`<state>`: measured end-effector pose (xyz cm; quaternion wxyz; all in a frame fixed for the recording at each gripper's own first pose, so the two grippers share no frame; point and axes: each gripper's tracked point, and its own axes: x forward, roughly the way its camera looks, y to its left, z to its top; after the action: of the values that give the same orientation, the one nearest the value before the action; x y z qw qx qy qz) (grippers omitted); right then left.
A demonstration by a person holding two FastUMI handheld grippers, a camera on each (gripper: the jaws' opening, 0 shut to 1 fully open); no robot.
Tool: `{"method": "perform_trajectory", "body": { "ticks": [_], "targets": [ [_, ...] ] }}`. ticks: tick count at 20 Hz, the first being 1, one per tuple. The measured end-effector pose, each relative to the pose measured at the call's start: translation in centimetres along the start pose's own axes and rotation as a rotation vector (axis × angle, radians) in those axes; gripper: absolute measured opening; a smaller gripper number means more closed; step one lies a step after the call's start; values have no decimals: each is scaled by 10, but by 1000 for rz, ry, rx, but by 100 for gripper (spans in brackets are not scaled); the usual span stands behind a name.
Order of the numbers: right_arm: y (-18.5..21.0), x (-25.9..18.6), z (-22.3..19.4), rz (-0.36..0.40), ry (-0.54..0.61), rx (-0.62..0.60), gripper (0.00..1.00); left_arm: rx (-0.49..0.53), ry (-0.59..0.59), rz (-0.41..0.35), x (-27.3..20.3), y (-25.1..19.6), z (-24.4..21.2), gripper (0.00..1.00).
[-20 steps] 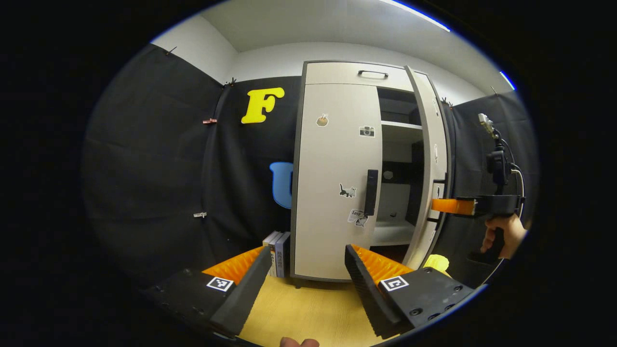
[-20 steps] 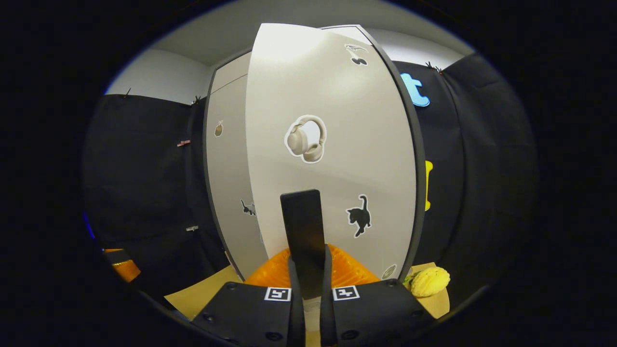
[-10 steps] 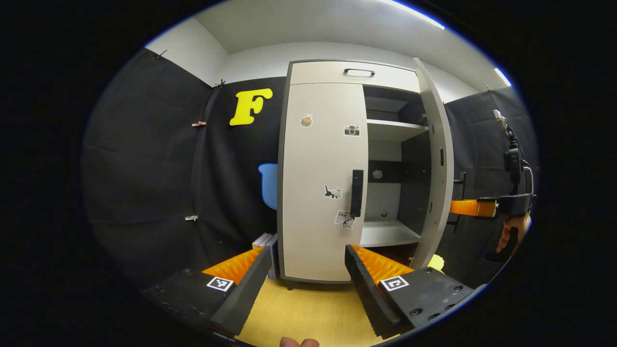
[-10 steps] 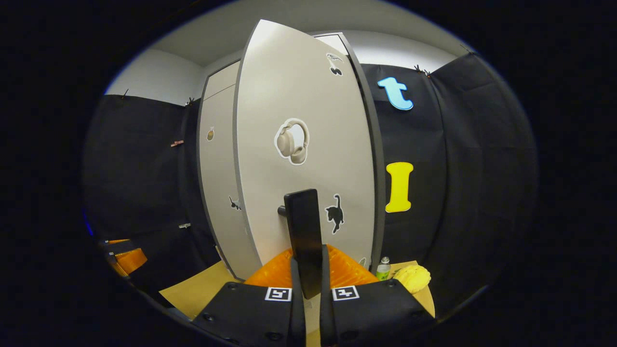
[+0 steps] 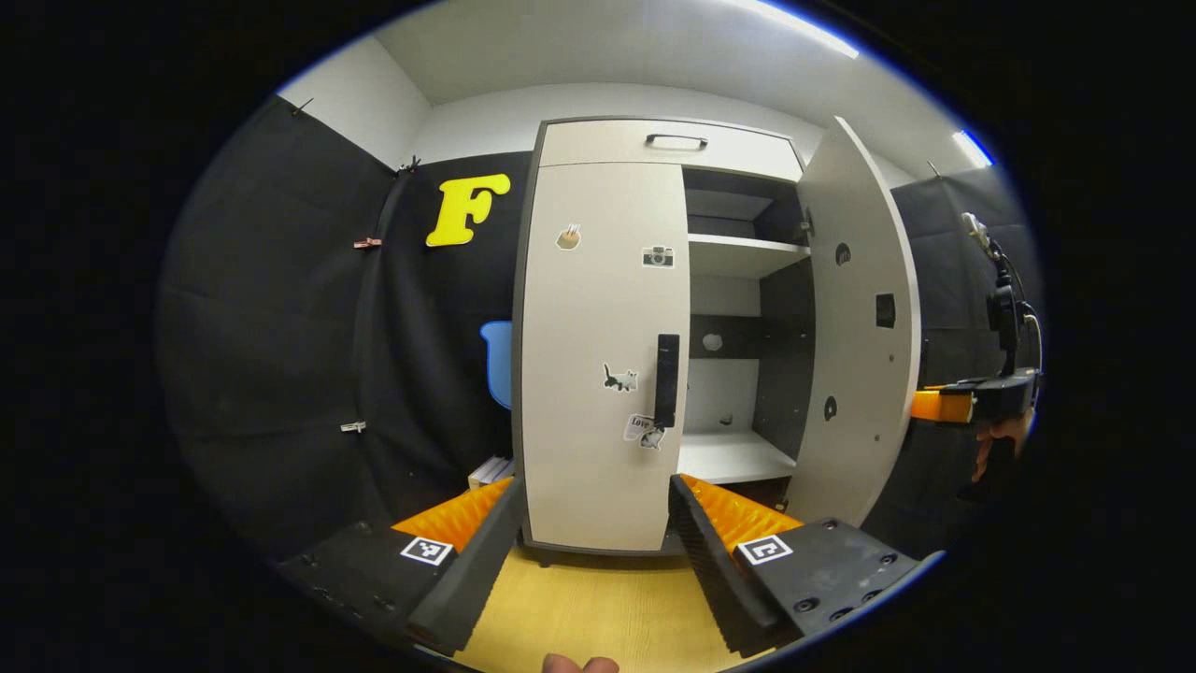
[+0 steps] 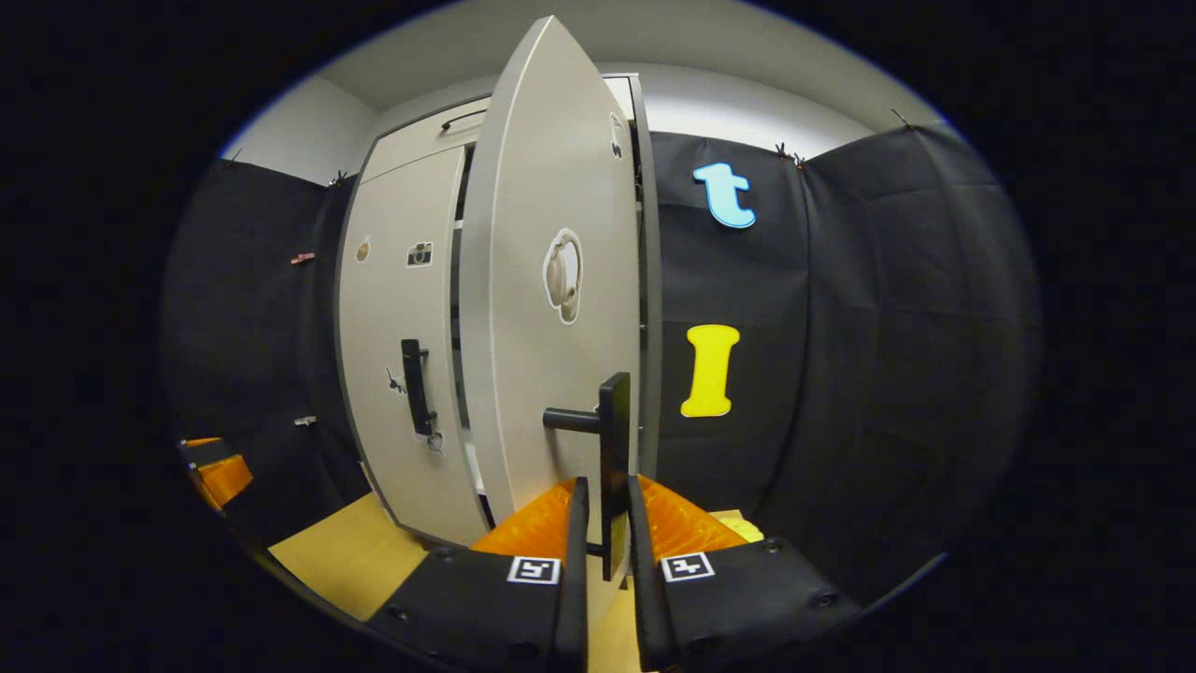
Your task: Open the right door of the double-door shoe cabinet with the right hand, and open the left door with the left hand.
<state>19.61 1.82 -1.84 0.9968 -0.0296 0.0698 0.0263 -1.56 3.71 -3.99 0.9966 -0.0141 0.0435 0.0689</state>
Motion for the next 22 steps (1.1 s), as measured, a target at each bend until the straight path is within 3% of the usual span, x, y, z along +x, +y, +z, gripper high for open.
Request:
{"method": "perform_trajectory", "body": {
  "ticks": [6,7,8,9,10,13,16,18,20,22],
  "targets": [
    [-25,-5,0,-106,-3,40,24,15,-4,-36,9,-18,3,95],
    [-21,-5,0,-85,-2,58,24,16,-2,-41,11,-20,3,95],
    [-14,-4,-2,-64,5,77,31,16,0,-47,12,-23,3,95],
    [-12,-3,-4,-63,7,80,30,16,2,-54,14,-26,3,95],
    [-14,-5,-2,-66,3,73,42,16,1,-59,15,-30,4,95],
    [-23,-7,3,-84,-23,37,42,23,-7,-65,18,-33,8,95],
    [-24,-11,9,-90,-50,10,58,37,-10,-69,22,-34,9,95],
    [-25,-8,12,-99,-68,11,61,46,-19,-72,27,-37,14,95],
    [-23,-15,15,-107,-81,22,79,47,-30,-79,35,-38,20,95],
    [-19,-17,17,-106,-95,33,89,45,-44,-85,45,-42,26,95]
  ]
}}
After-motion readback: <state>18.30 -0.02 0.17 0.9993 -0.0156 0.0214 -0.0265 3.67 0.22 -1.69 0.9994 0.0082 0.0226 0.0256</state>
